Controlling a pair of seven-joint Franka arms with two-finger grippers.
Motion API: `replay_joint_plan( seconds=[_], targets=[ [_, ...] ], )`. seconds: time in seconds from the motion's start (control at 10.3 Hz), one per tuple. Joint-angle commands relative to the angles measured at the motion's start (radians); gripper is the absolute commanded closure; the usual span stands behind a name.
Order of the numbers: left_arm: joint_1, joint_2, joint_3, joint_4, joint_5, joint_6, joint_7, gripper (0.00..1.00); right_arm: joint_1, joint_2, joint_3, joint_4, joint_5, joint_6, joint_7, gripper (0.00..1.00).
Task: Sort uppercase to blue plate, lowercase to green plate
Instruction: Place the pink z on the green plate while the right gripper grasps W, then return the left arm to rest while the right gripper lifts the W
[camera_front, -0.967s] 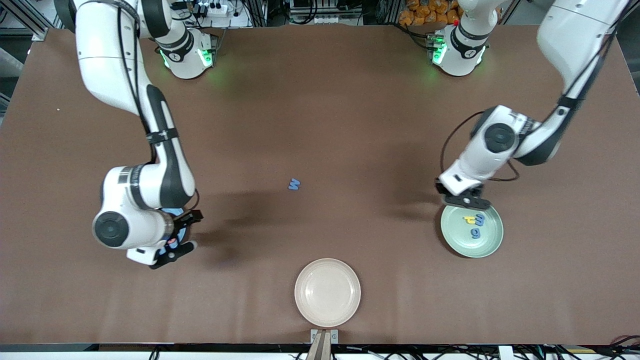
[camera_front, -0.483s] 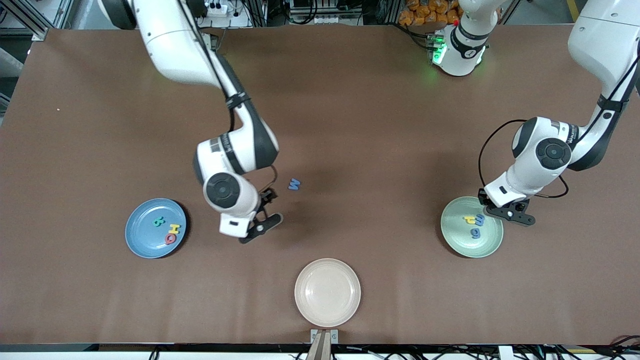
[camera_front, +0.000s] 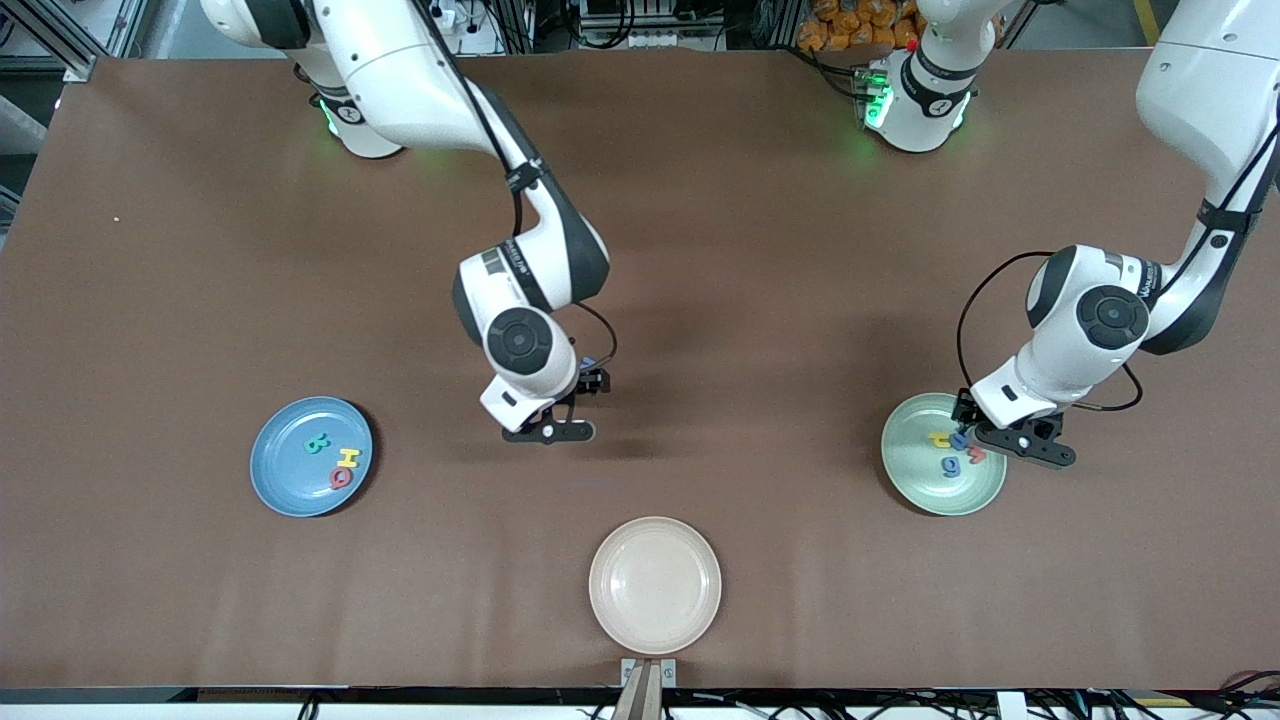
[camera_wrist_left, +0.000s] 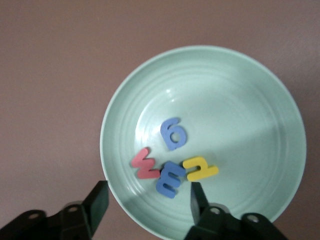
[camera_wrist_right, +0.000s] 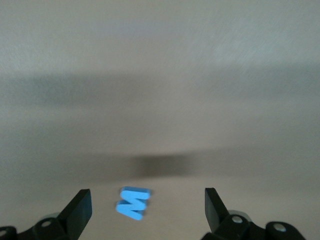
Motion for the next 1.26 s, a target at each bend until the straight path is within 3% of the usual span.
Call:
replay_joint_plan(
  seconds=[0.0, 0.29, 0.58, 0.68, 0.87, 0.97, 1.16],
  targets=[
    [-0.047, -0.031, -0.020, 0.133, -0.071, -0.204, 0.016, 0.00, 0.060, -0.060, -0.011, -0.172, 0.020, 0.152, 0.074, 0.00],
    [-0.100, -0.114, -0.033, 0.333, -0.301, -0.559, 0.008, 0.00, 0.084, -0.063, -0.008, -0.214, 0.054, 0.173, 0.077, 0.00],
    [-0.186, -0.221, 0.018, 0.472, -0.343, -0.807, 0.008, 0.00, 0.078, -0.056, -0.011, -0.212, 0.126, 0.171, 0.124, 0.00],
    [-0.232, -0.288, 0.068, 0.480, -0.362, -0.855, 0.010, 0.00, 0.083, -0.053, -0.011, -0.212, 0.126, 0.176, 0.160, 0.00],
    [-0.353, -0.410, 0.249, 0.479, -0.500, -0.891, 0.010, 0.00, 0.088, -0.048, -0.012, -0.212, 0.119, 0.213, 0.215, 0.00],
    [-0.392, -0.442, 0.300, 0.480, -0.525, -0.927, 0.010, 0.00, 0.091, -0.045, -0.014, -0.212, 0.112, 0.213, 0.224, 0.00],
    [-0.400, -0.494, 0.334, 0.479, -0.551, -0.943, -0.001, 0.00, 0.103, -0.045, -0.025, -0.212, 0.079, 0.214, 0.229, 0.00]
  ],
)
